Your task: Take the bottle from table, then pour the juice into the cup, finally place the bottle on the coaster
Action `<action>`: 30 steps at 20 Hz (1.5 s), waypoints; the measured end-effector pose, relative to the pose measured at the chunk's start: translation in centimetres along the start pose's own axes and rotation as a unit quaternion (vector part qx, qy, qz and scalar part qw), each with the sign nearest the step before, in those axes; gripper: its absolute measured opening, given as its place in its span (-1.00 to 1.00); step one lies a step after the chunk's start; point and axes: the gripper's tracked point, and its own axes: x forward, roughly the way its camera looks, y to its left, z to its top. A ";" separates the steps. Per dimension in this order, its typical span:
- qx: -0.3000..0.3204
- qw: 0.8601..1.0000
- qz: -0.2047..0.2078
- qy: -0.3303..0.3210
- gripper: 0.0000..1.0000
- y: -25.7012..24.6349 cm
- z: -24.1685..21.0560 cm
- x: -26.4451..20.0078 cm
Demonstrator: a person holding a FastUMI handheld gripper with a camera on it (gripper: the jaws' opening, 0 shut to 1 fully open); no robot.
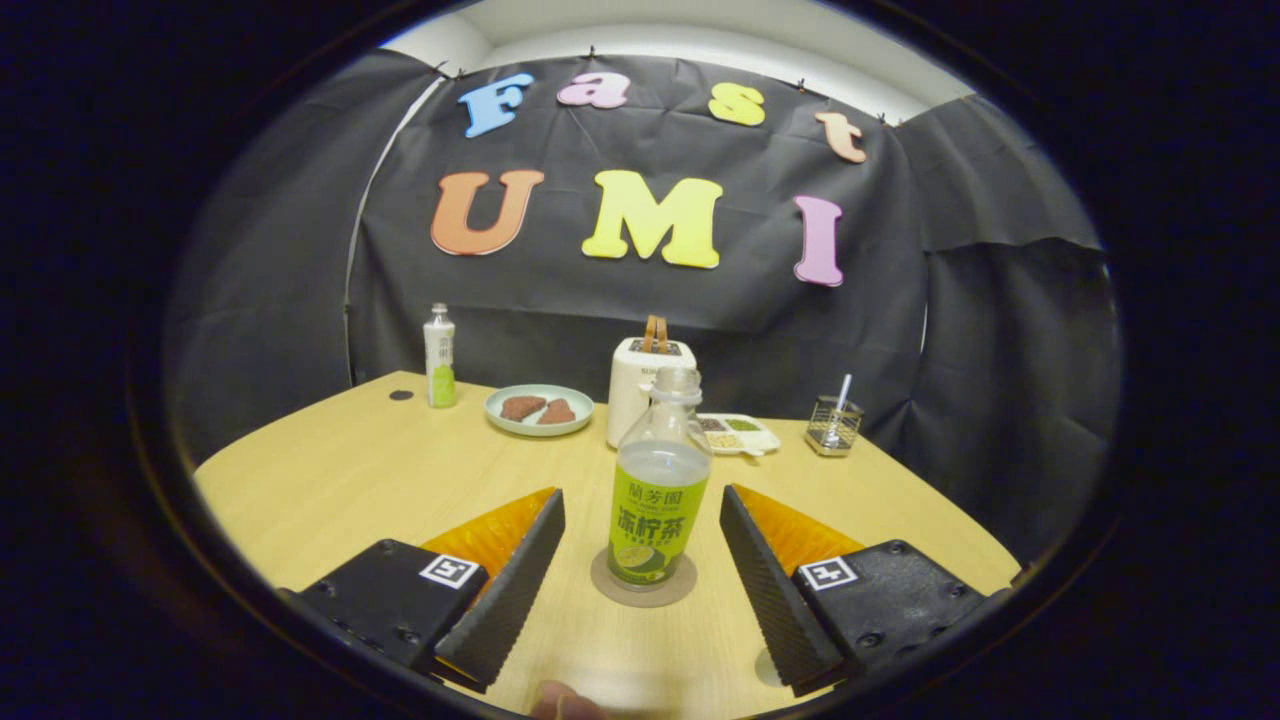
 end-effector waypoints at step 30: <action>0.044 0.992 0.025 -0.112 1.00 -1.0 1.3 -16.9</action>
